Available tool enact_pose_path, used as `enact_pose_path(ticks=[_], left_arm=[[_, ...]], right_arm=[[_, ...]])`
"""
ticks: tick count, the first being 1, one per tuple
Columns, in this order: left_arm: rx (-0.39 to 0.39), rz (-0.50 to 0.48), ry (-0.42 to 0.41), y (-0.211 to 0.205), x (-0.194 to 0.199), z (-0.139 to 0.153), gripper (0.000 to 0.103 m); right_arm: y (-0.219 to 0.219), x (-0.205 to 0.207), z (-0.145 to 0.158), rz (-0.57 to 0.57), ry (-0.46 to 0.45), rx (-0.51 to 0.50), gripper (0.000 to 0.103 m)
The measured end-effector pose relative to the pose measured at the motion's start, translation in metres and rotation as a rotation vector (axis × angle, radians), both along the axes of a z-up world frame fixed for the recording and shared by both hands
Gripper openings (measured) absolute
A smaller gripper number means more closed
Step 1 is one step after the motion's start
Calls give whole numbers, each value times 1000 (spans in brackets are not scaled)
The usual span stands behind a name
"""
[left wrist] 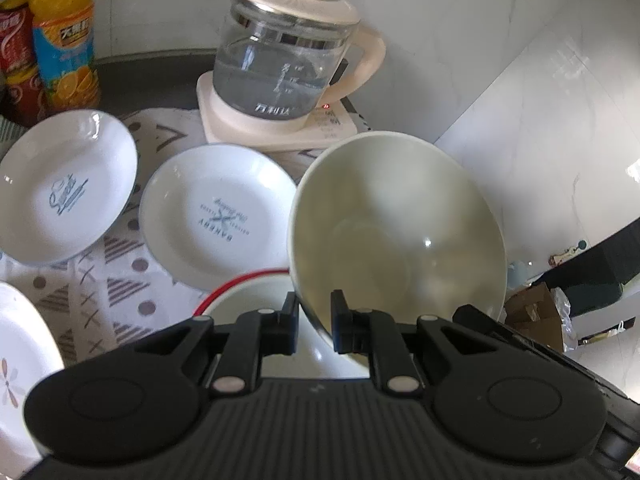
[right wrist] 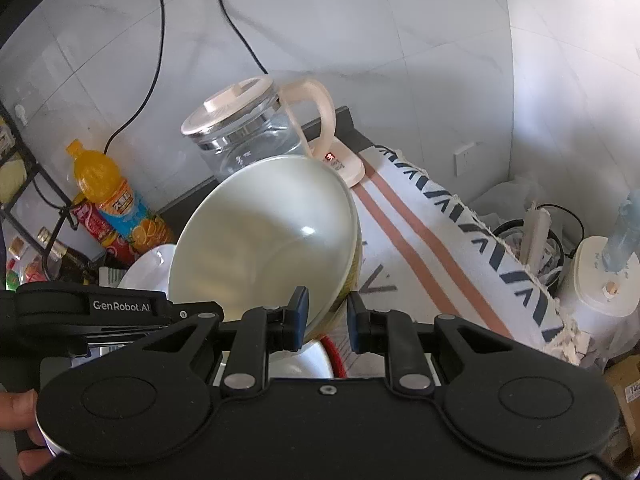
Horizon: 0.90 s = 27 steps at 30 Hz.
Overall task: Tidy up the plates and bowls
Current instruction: 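Lift the smaller white bowl onto the bowl stack and open both grippers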
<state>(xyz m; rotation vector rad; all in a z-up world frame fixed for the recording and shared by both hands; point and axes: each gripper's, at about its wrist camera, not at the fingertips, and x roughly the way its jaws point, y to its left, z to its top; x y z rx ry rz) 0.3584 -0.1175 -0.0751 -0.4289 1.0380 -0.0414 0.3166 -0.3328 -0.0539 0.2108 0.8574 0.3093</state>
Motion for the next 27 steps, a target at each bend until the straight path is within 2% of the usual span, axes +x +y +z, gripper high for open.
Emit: enact_pose_path(ticks=[15, 27], left_arm=[[2, -21, 45, 15, -41, -16, 14], [4, -24, 104, 25, -61, -32, 14]], right_arm=[[15, -45, -16, -6, 27, -18, 21], [25, -62, -31, 8, 66, -32, 20]])
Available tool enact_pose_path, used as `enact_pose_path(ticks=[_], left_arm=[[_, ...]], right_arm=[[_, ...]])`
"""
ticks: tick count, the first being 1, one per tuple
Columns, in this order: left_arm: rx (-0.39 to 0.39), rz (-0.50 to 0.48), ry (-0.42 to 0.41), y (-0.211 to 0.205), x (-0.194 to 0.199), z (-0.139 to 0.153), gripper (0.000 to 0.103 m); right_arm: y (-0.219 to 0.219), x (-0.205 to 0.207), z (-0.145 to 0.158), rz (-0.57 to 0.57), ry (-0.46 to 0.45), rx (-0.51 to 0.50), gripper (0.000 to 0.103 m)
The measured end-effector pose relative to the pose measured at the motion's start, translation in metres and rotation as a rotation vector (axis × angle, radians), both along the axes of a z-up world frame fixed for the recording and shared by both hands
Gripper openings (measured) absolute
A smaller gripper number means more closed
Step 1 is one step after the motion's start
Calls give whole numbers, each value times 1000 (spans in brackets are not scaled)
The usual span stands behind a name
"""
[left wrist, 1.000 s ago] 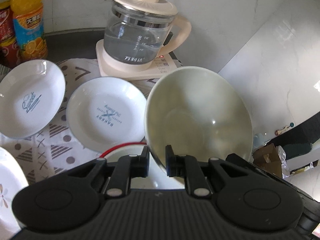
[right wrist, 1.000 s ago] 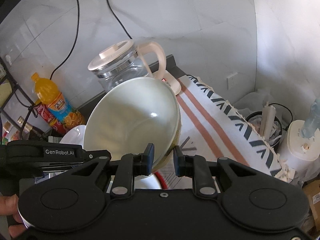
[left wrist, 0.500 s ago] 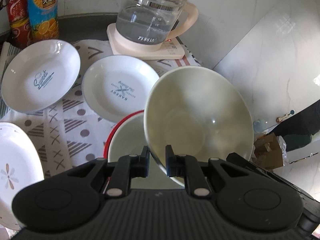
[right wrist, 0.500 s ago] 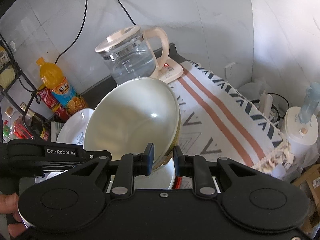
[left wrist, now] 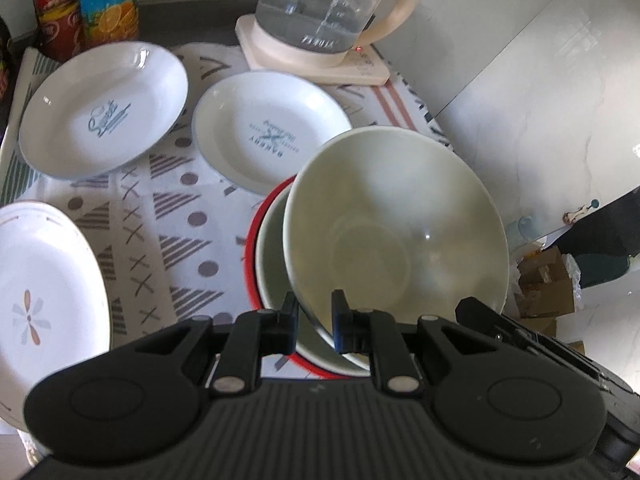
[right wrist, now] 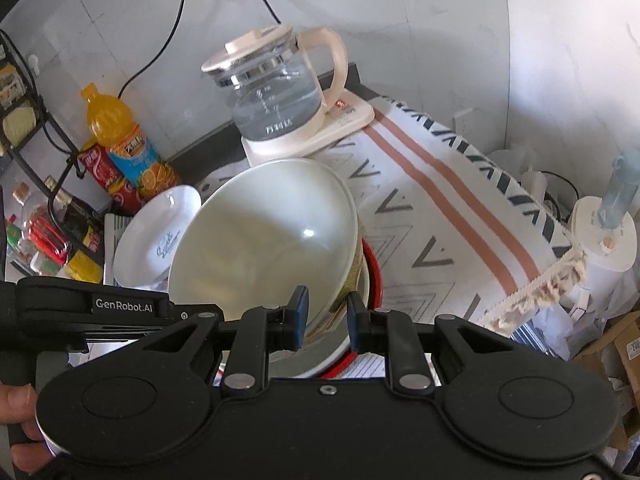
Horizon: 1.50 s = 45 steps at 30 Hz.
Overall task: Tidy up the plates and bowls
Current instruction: 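Lift the smaller white bowl onto the bowl stack and open both grippers, then withdraw both grippers from the stack and move over the white plates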
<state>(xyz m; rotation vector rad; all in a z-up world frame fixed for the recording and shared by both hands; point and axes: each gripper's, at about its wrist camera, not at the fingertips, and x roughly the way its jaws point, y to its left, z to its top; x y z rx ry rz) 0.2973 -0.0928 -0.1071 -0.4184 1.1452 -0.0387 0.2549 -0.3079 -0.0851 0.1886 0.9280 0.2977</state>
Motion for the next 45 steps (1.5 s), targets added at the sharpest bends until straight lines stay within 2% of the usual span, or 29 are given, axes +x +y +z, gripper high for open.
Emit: enact_pose_path(ticks=[12, 16, 20, 25, 30, 32, 34, 37, 40, 45], left_arm=[[1, -20, 18, 2, 2, -3, 16], [6, -1, 49, 8, 3, -2, 17], [-10, 14, 22, 17, 1, 7, 17], [1, 36, -1, 27, 1, 16, 24], [10, 75, -1, 38, -1, 17, 34], [19, 90, -14, 41, -2, 19, 41], [39, 94, -35, 43, -5, 23, 52], [52, 99, -55, 50, -10, 27, 63], [72, 116, -62, 58, -16, 29, 70], [118, 155, -62, 74, -35, 29, 75]], right_arm=[[3, 7, -13, -20, 43, -4, 19], [3, 11, -17, -21, 56, -3, 19], [6, 12, -17, -21, 51, -21, 19], [6, 15, -12, -17, 59, -32, 21], [16, 12, 12, 16, -17, -84, 25], [21, 11, 20, 22, -48, -98, 28], [25, 10, 27, 28, -62, -85, 39], [34, 10, 31, 50, -62, -64, 50], [46, 7, 32, 84, -64, -65, 58], [66, 3, 32, 147, -59, -59, 73]])
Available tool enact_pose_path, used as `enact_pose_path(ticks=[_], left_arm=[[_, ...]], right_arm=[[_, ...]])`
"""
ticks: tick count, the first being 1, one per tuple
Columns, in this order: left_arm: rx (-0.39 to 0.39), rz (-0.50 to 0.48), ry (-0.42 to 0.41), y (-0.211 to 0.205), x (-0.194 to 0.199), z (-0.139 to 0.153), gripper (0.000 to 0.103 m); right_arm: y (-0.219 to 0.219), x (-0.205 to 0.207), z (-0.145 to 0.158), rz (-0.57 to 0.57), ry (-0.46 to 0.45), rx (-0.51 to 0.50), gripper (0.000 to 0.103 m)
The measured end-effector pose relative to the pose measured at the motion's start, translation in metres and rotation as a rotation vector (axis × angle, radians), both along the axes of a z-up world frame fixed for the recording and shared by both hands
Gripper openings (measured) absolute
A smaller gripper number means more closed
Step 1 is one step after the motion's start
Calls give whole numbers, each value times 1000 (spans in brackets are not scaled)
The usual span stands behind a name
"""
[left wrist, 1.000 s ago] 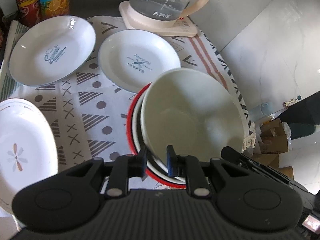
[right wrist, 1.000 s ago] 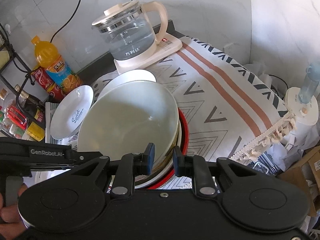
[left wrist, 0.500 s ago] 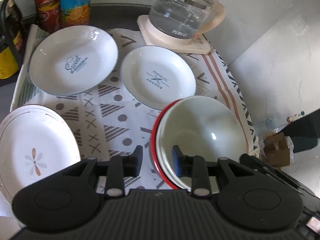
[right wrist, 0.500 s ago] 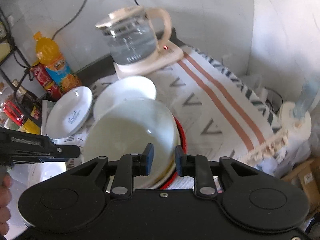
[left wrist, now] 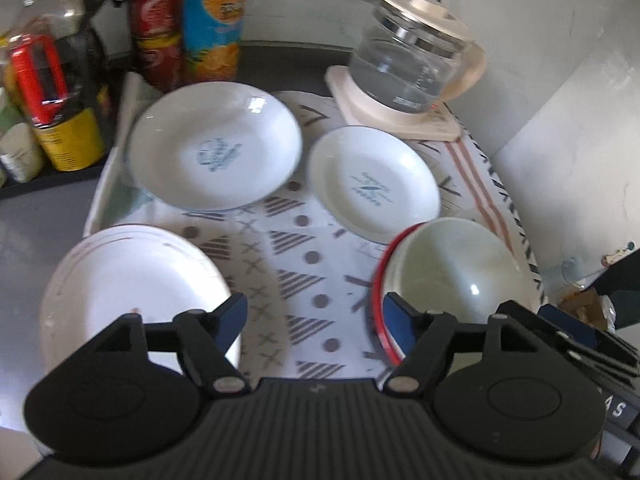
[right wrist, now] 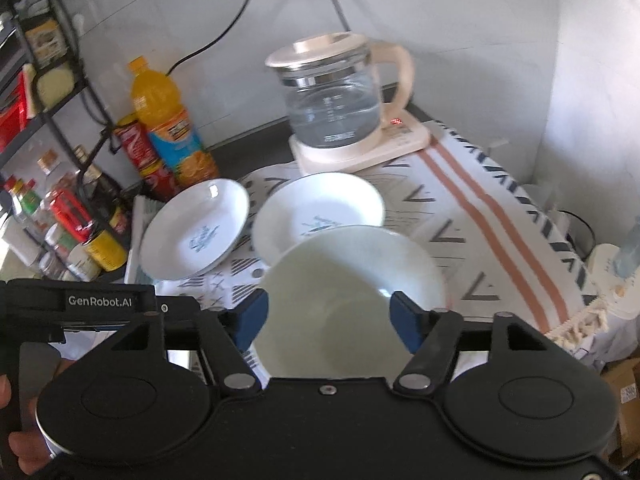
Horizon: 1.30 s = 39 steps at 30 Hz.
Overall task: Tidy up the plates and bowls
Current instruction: 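Withdraw both grippers from the stack and move over the white plates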
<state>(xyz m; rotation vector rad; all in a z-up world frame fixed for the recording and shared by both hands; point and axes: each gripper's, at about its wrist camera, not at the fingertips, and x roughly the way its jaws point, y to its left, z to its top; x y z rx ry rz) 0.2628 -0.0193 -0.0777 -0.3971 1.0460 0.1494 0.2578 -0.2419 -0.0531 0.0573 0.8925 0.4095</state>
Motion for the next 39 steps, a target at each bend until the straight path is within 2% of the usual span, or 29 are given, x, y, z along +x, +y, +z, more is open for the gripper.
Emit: enact_pose_path(ticks=[1, 10, 23, 32, 39], left_arm=[[4, 12, -3, 4, -5, -1, 77], [-17, 111, 17, 34, -42, -13, 78], [-5, 279, 30, 73, -73, -17, 78], [-1, 379, 57, 85, -75, -24, 78], [5, 430, 76, 89, -60, -28, 78]], right_arm=[[3, -2, 0, 10, 0, 1, 77], [39, -11, -5, 107, 2, -24, 93], [92, -16, -11, 291, 11, -54, 101], [112, 9, -16, 402, 21, -44, 102], [126, 40, -24, 459, 43, -53, 102]])
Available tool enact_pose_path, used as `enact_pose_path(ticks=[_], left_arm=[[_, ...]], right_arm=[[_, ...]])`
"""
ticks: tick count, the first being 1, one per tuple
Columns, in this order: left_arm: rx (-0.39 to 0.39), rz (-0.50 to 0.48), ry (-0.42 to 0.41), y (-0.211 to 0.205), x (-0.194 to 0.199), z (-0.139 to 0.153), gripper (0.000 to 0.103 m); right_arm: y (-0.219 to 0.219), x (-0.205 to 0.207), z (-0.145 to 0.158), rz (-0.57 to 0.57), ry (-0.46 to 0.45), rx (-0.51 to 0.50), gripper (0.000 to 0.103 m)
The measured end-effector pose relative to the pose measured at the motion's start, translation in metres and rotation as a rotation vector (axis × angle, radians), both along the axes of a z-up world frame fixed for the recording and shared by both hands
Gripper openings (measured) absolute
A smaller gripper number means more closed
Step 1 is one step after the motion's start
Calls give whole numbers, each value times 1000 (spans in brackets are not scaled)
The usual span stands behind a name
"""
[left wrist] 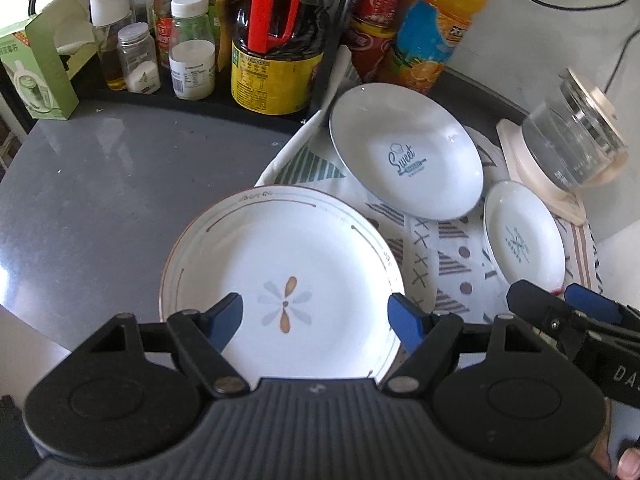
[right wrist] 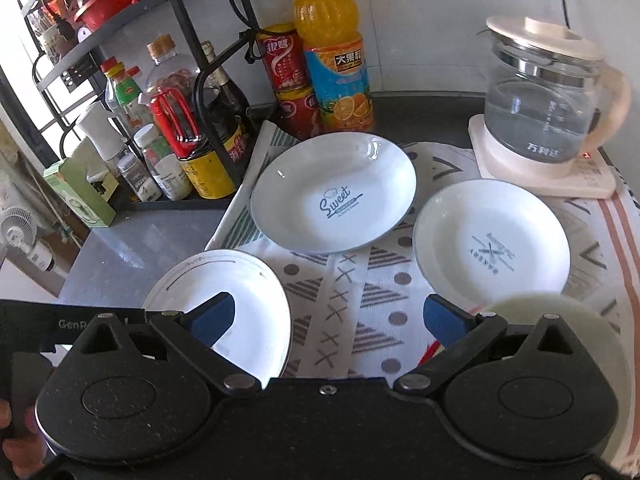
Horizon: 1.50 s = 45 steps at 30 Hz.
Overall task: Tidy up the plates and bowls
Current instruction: 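Withdraw both grippers from the stack and move over the white plates, then close both grippers on the rim of the 'Sweet' plate and tilt it up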
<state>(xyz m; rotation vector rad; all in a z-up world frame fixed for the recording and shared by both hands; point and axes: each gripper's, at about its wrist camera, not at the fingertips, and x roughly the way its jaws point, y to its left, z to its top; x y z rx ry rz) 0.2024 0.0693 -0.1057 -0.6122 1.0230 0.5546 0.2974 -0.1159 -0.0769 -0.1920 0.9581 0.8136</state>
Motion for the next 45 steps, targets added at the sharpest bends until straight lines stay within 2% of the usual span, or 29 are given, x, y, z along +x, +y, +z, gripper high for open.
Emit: enact_pose_path(ticks=[10, 20, 26, 29, 32, 40, 45], left_arm=[[59, 48, -9, 7, 37, 0, 78], [44, 52, 1, 26, 74, -19, 77], [42, 55, 3, 40, 91, -32, 74], [40, 49, 1, 46, 100, -37, 71], [38, 37, 2, 50, 112, -43, 67], [25, 18, 61, 60, 137, -70, 44], [12, 15, 74, 66, 147, -85, 39]], right_arm=[[19, 46, -6, 82, -14, -47, 102], [44, 93, -22, 128, -55, -110, 100], [59, 111, -35, 136, -60, -138, 87], [66, 120, -43, 125, -62, -156, 84], [72, 129, -54, 117, -49, -176, 76], [86, 150, -82, 110, -27, -236, 61], [95, 162, -95, 128, -31, -274, 53]])
